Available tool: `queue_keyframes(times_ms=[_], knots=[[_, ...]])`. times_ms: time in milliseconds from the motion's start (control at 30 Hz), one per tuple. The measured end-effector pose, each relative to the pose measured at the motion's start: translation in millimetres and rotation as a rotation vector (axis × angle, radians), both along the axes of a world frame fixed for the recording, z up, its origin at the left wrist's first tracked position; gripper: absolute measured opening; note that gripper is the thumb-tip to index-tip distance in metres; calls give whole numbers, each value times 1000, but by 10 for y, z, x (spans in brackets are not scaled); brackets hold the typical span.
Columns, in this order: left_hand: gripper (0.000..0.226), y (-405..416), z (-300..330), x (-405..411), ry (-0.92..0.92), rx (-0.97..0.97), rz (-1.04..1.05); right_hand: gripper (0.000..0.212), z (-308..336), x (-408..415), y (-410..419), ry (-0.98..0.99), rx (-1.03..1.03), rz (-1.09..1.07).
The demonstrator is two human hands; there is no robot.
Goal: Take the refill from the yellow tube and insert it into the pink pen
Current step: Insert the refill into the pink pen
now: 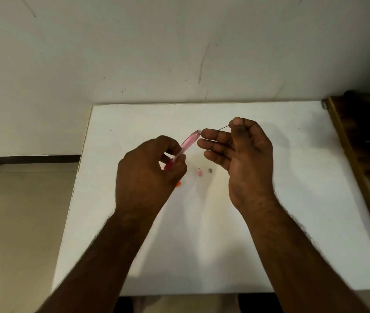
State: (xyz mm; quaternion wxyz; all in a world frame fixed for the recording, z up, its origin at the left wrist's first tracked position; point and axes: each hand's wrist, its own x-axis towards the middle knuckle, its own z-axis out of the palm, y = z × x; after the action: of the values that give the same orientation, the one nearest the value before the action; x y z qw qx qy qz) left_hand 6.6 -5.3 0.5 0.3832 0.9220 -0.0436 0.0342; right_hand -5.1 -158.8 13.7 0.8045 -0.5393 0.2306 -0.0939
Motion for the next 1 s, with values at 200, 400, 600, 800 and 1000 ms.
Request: queue_keyframes(times_ms=[200, 400, 600, 800, 1000], knots=[[12, 33, -20, 21, 12, 52, -9, 16, -6, -2, -2, -17, -16, 12], [11, 28, -55, 15, 9, 64, -9, 13, -26, 4, -3, -22, -79, 6], [10, 11, -44, 7, 23, 40, -14, 13, -49, 12, 2, -41, -144, 7], [10, 23, -36, 7, 16, 38, -14, 12, -88, 14, 14, -69, -195, 39], [10, 37, -43, 29, -52, 10, -30, 11, -121, 11, 26, -89, -345, 59]])
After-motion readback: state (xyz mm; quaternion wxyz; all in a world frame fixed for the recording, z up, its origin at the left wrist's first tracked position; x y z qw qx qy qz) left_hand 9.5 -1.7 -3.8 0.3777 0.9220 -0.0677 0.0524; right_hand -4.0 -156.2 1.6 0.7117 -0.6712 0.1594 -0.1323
